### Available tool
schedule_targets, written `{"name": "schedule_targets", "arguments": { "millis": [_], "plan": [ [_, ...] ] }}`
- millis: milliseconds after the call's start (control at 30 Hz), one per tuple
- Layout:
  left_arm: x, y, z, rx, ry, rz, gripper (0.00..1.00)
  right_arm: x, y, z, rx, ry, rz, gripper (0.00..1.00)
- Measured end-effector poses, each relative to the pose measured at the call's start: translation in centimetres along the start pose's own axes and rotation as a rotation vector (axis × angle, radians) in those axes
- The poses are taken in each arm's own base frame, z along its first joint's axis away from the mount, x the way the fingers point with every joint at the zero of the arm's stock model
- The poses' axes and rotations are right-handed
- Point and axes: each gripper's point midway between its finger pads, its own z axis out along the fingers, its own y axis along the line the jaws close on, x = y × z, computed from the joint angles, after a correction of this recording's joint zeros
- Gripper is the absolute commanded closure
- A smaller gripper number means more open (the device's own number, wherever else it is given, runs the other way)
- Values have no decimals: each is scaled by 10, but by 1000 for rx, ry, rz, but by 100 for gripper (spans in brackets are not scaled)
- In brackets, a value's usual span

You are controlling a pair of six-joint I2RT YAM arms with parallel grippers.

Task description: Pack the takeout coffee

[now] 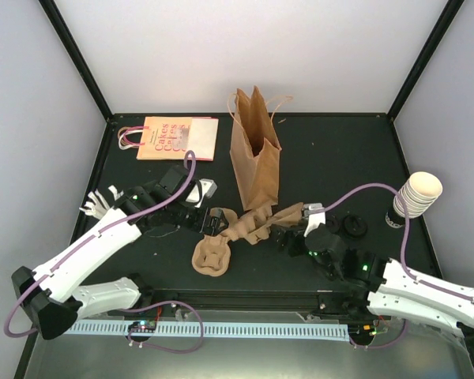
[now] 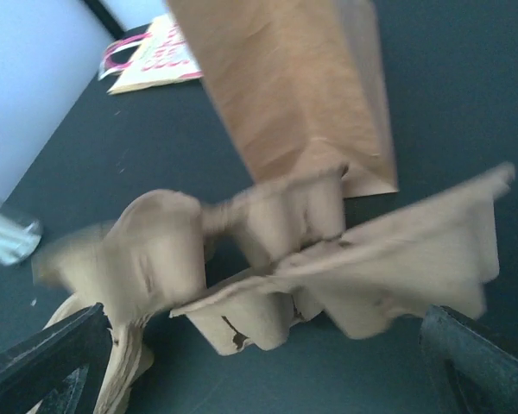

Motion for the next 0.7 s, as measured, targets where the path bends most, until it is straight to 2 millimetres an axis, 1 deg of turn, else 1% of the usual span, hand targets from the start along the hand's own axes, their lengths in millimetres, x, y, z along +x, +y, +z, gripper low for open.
{"name": "schedule_targets", "arguments": {
  "millis": [67,200,267,333,433,533,633,700],
  "plan": [
    [2,9,10,-38,16,-4,1,-8,-8,-6,66,-7,32,0],
    [1,21,25,-86,25,-1,1,-22,-25,-21,156,-40,69,0],
    [-1,19,29,-82,20,19,2,-28,-31,-30,175,-63,76,0],
    [-6,11,31,-60,0,61,3,-34,-31,-35,172,-77,76,0],
    [-12,-1,34,-27,-26,102,6,-36,-24,-36,156,-54,59,0],
    [-15,-4,45,-15,-16,82,8,-30,-7,-27,126,40,35,0],
    [-13,-4,58,4,-4,35,1,-27,9,-13,111,153,28,0],
    [-7,-1,66,17,0,-7,1,-28,17,0,88,233,42,0]
  ]
}}
